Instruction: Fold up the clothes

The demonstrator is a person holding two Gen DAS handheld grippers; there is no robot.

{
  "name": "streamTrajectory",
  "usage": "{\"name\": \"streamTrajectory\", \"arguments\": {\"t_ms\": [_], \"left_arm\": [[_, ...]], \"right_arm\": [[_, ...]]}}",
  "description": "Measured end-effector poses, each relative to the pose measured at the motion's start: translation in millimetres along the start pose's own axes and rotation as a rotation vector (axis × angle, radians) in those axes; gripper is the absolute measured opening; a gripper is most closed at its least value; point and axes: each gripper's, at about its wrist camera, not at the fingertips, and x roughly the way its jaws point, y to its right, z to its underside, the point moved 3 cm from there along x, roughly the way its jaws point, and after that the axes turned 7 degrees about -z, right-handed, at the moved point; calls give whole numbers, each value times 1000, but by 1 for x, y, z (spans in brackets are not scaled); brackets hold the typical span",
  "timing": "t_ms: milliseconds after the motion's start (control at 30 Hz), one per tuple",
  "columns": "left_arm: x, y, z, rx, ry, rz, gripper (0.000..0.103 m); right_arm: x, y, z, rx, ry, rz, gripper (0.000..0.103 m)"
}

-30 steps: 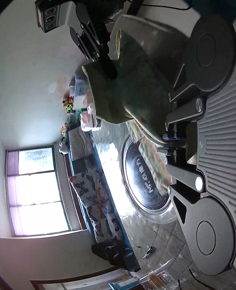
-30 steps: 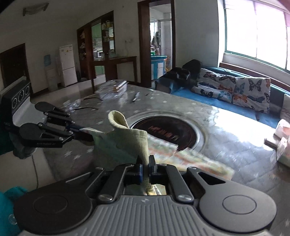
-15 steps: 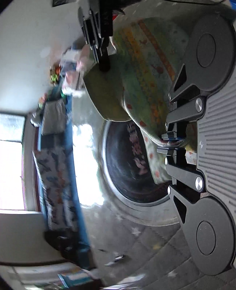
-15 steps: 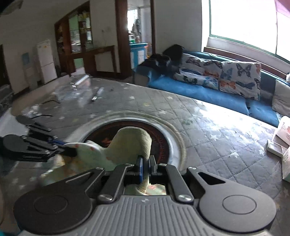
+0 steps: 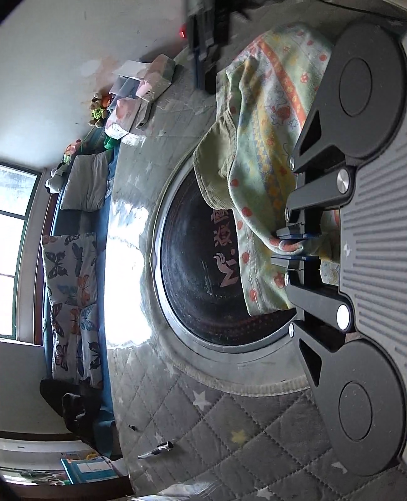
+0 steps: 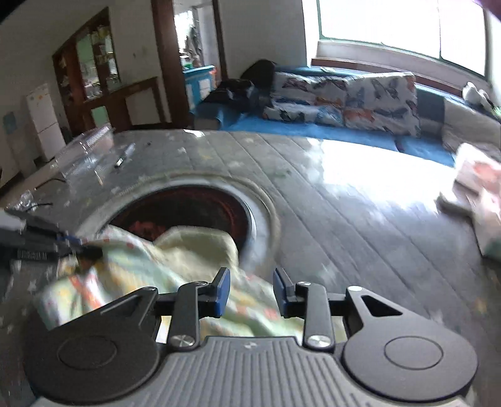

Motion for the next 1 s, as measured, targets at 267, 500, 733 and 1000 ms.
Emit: {"name": "streamTrajectory", "arguments": {"t_ms": [267, 500, 733, 1000], "left_arm": [[0, 1, -6, -11, -8, -9, 11], [-7, 3, -10, -9, 15, -10, 11], [-4, 4, -10, -8, 11, -14, 10], [-5, 3, -12, -9, 15, -12, 10]], "right_arm": [[-12, 28, 30, 142, 14, 31, 31], [-15, 17, 38, 107, 30, 80, 33], [-15, 20, 44, 149, 23, 94, 41], [-9, 24, 42, 147, 15, 111, 46]]}}
